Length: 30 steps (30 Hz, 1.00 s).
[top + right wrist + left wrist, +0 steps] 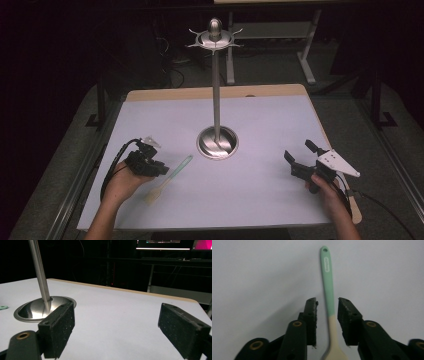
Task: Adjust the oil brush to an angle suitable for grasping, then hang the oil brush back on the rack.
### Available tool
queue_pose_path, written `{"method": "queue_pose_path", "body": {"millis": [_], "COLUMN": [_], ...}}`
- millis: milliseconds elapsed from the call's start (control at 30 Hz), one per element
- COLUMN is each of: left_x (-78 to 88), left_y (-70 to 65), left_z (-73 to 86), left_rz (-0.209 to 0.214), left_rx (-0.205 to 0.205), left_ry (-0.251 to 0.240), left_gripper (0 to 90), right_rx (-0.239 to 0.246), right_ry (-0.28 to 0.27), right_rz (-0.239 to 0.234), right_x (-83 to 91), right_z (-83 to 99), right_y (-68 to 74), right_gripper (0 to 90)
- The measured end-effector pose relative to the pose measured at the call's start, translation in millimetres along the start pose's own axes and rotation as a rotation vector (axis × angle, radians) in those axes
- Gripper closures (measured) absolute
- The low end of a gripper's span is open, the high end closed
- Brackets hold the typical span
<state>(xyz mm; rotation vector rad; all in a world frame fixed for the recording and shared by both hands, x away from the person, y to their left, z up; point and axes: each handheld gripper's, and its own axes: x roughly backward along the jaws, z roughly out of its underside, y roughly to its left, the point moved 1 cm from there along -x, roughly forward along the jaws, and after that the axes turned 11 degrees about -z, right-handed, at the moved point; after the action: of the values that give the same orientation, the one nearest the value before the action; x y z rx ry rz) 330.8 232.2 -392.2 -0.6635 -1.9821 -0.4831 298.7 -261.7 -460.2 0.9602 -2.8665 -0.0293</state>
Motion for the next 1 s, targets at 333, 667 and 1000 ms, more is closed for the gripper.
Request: {"method": "queue_pose_path", "body": {"millis": [333,667,1000], "left_x": [-13.2,-32.5,-53.8], "left_y": [-8.7,-17.5,-19.6], "left_z": [-33.1,-56.1,-59.4], "left_rz": [0.010,-0.006,-0.045], "left_rx": [-0.027,-0.082,-0.116], "left_ry": [0.101,0.174,0.259], "left_gripper": [50.3,50.7,58.1], "right_rx": [-0.004,-0.010,-0.009], "right_ry": [0.002,-0.004,-0.002], "right_rz": [-0.004,-0.003,-0.005], "right_x": [0.0,0.3,0.2], "right_z": [-0.1,-0.1,0.0], "right_y": [-0.2,-0.1,-0.1], "right_gripper": [13.3,13.3,13.3]}}
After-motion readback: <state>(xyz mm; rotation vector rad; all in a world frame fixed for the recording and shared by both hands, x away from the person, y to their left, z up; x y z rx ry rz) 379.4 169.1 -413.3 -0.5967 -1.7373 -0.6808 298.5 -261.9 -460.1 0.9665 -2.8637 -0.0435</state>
